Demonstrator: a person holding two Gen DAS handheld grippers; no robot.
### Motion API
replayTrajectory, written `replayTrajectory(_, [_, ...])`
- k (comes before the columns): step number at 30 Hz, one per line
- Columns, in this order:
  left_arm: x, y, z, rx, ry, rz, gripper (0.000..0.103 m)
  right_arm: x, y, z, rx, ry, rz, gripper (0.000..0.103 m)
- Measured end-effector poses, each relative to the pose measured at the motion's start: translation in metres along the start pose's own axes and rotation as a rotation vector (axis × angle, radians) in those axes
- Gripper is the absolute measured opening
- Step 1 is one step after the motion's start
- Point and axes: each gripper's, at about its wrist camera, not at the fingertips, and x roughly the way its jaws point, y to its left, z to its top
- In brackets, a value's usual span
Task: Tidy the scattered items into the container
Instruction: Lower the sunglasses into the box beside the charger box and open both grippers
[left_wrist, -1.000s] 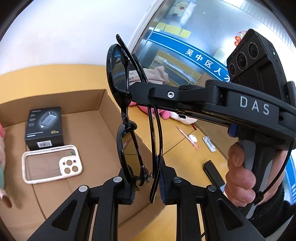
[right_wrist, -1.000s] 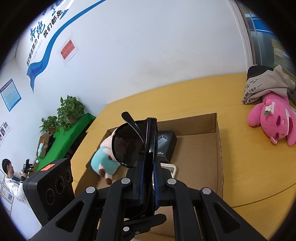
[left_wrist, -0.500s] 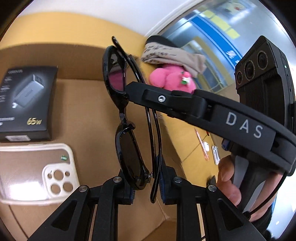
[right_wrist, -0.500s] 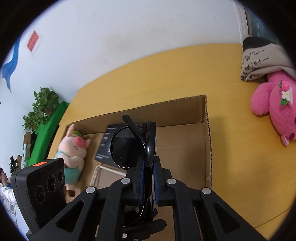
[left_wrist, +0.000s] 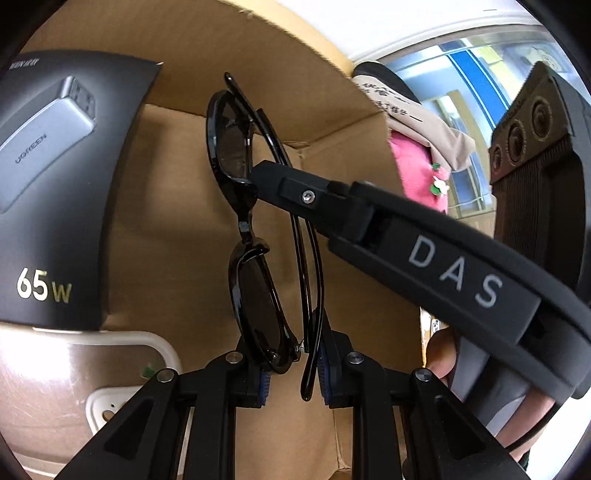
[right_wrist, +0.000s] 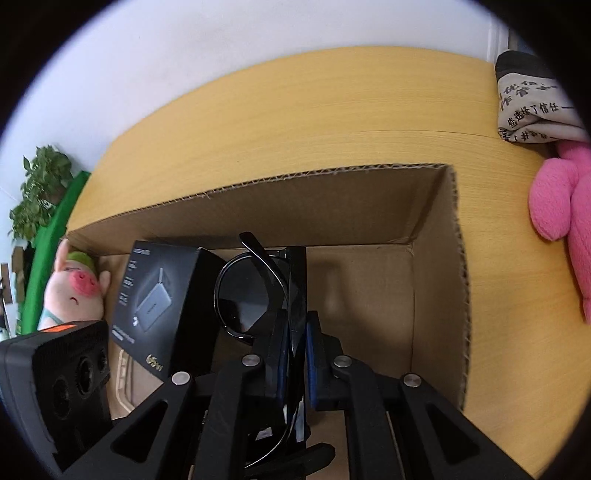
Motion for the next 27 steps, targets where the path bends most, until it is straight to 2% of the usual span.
replayTrajectory(7, [0.002, 0.003, -0.003, -0.012, 0.008, -0.008, 0.02, 0.007, 0.005, -0.006, -0.024, -0.009, -0.041, 0.007])
replayTrajectory(9, [0.0, 0.003, -0.006, -0.01, -0.003, -0.007, 0.025, 0.006, 0.005, -0.007, -0.02, -0.019, -0.039, 0.008])
replayTrajectory(13, [-0.015, 0.0, -0.012, -0.006, -0.055, -0.007, 0.066, 0.004, 0.005, -0.011, -0.026, -0.021, -0.038, 0.01])
replayTrajectory(14, [-0.019, -0.002, -0.015, 0.002, -0.068, -0.001, 0.073, 0.002, 0.004, -0.011, -0.019, -0.025, -0.03, 0.014])
replayTrajectory(16, [-0.026, -0.005, -0.021, 0.015, -0.085, -0.005, 0.077, -0.007, 0.003, -0.012, -0.013, -0.04, -0.03, 0.02])
replayTrajectory(18, [-0.037, -0.01, -0.029, 0.03, -0.106, 0.011, 0.077, -0.019, 0.005, -0.015, -0.021, -0.065, -0.029, 0.028])
replayTrajectory(22, [-0.073, -0.025, -0.047, 0.104, -0.183, 0.058, 0.077, -0.059, 0.003, -0.025, -0.021, -0.138, 0.004, 0.035])
replayTrajectory(24, [-0.094, -0.038, -0.054, 0.153, -0.235, 0.073, 0.08, -0.084, 0.004, -0.034, -0.028, -0.183, 0.023, 0.044])
replayTrajectory(27, [-0.136, -0.042, -0.068, 0.233, -0.332, 0.118, 0.085, -0.124, 0.012, -0.054, -0.048, -0.261, 0.05, 0.065])
